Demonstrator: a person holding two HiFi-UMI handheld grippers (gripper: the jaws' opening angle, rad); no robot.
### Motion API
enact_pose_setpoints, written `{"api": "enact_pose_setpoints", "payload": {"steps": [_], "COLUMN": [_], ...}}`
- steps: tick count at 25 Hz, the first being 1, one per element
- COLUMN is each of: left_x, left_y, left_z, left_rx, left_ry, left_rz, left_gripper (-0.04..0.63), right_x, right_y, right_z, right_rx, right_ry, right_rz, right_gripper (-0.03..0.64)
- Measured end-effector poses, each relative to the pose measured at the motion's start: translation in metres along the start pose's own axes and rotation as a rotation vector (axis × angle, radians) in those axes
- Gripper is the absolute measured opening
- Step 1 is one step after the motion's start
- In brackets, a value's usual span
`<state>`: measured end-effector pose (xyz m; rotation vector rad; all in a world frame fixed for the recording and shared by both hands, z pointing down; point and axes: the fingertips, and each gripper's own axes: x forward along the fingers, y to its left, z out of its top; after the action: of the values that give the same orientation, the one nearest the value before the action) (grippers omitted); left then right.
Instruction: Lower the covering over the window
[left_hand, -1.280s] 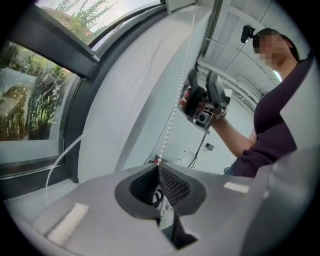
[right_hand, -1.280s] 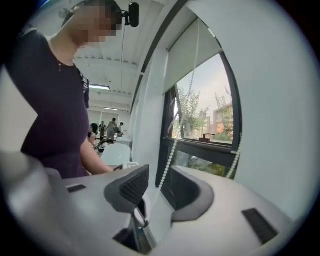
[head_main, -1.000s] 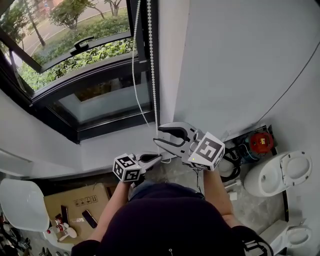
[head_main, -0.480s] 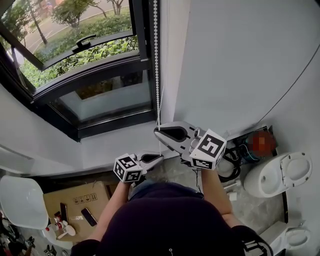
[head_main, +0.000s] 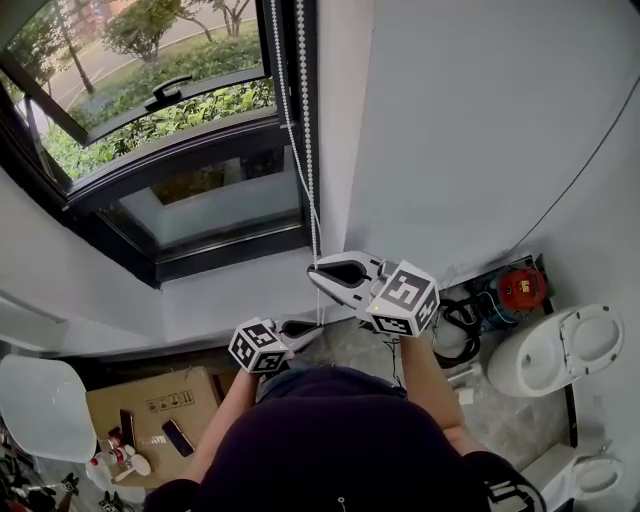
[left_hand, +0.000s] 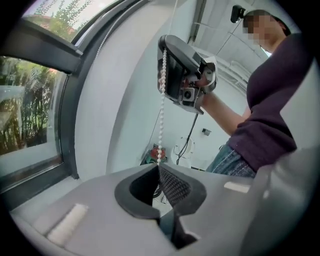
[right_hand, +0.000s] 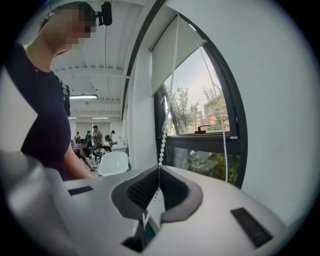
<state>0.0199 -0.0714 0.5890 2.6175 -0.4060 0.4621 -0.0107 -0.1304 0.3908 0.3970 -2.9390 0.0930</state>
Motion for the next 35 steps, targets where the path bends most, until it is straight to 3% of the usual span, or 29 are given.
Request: {"api": "enact_pose_setpoints", "payload": {"steps": [7,12,16,21,25,29,35], "left_x": [-0.009,-0.019,-0.023,-0.028,-0.032,-0.035,-0.039], "left_y": [0.002,0.004,0.006,0.007,0.009,0.014,0.017], "left_z": [0.002,0.005,0.006,0.009,0.017,0.017,0.026], "left_rx": [-0.020,-0.068,-0.077,-0.072,-0.068,-0.065,-0.062], "left_ry": [-0.025,-0.087,-0.102,-0.115,-0.145,-0.130,-0.141], "left_rz": [-0.001,-0.021,-0.021,-0.017,-0.025,-0.010,0.011], "left_gripper": [0.014,0.015,0.015,0.015,0.015,0.015,0.047], "right_x": [0.005,0.022,0.025,0.028,0.035,0.037,0.035], "right_y": [-0.005,0.003,0.008,0.000,0.002,0.004,-0.006], "right_z": [0.000,-0.036,-0.042,-0.043,-0.076,-0.085,-0.086], "right_rx": [0.019,0.009,0.098,0.086,0.052,0.115,0.093], "right_ry": [0.002,0.150,0.093,0.114,0.254,0.224,0.254], "right_rz": [0.013,0.048,0.079,0.057,0.042,0.052,0.030], "right_gripper": [0.017,0.017,0.017,0.017,0.015,0.015,0.015]}}
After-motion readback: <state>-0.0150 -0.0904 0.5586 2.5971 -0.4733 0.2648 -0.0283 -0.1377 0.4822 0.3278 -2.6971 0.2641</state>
